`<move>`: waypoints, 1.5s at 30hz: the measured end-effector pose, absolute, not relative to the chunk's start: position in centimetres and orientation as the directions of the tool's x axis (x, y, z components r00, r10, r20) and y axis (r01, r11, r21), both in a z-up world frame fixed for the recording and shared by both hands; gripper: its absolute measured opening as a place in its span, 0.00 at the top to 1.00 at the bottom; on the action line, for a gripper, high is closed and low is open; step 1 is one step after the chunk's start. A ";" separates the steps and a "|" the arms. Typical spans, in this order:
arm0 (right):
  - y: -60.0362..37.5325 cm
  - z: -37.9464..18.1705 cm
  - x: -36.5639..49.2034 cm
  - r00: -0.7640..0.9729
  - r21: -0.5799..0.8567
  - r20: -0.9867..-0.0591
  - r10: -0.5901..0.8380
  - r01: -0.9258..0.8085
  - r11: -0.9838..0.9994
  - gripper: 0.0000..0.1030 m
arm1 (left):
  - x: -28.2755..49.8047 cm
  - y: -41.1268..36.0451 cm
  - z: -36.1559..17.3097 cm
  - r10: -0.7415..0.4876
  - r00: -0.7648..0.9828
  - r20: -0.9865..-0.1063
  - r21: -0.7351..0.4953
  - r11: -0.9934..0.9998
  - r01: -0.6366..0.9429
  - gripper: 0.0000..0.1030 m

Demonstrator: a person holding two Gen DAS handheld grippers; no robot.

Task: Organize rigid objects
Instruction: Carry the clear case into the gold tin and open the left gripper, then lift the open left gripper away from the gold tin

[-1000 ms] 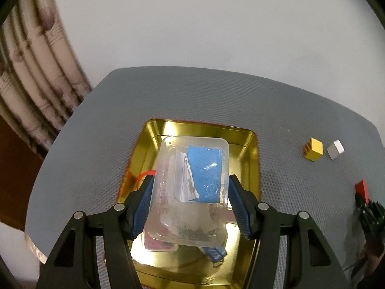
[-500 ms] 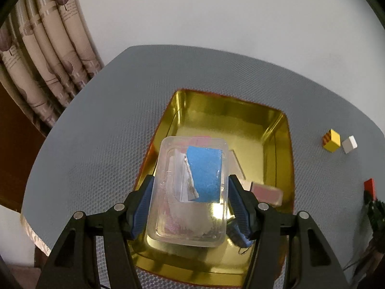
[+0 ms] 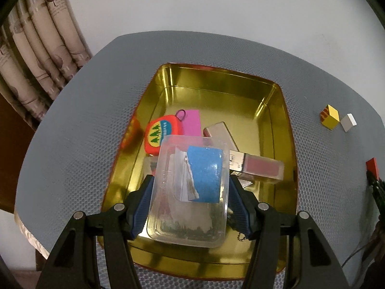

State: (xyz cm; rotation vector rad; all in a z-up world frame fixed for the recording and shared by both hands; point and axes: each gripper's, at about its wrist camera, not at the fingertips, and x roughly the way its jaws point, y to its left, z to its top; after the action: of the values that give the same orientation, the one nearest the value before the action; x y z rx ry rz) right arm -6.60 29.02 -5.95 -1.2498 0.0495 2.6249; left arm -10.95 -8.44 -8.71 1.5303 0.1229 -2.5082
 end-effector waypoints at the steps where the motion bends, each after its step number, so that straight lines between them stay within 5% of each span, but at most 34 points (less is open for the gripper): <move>1: 29.0 -6.0 -6.6 -0.608 -0.070 -0.769 0.195 -0.224 -0.972 0.85 | -11.1 -8.2 -8.7 -0.123 -0.444 -0.888 0.032 -0.978 0.208 0.45; 22: 29.1 -6.0 -6.6 -0.608 -0.074 -0.769 0.198 -0.224 -0.972 0.85 | -11.6 -7.3 -8.4 -0.081 -0.473 -0.877 -0.003 -0.985 0.173 0.45; 27: 28.8 -6.1 -6.8 -0.607 -0.079 -0.769 0.202 -0.223 -0.972 0.85 | -11.3 -7.4 -8.0 -0.083 -0.490 -0.868 -0.003 -0.985 0.172 0.36; 45: 28.9 -5.0 -5.5 -0.608 -0.071 -0.770 0.195 -0.221 -0.973 0.84 | -4.9 -9.0 -6.2 -0.276 -0.588 -0.760 0.174 -0.959 0.226 0.29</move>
State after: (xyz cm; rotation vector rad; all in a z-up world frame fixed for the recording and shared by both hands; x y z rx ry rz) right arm -5.47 28.87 -5.03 -1.2512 0.0454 2.6256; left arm -4.89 -8.97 -6.20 1.2453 -0.0842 -2.5718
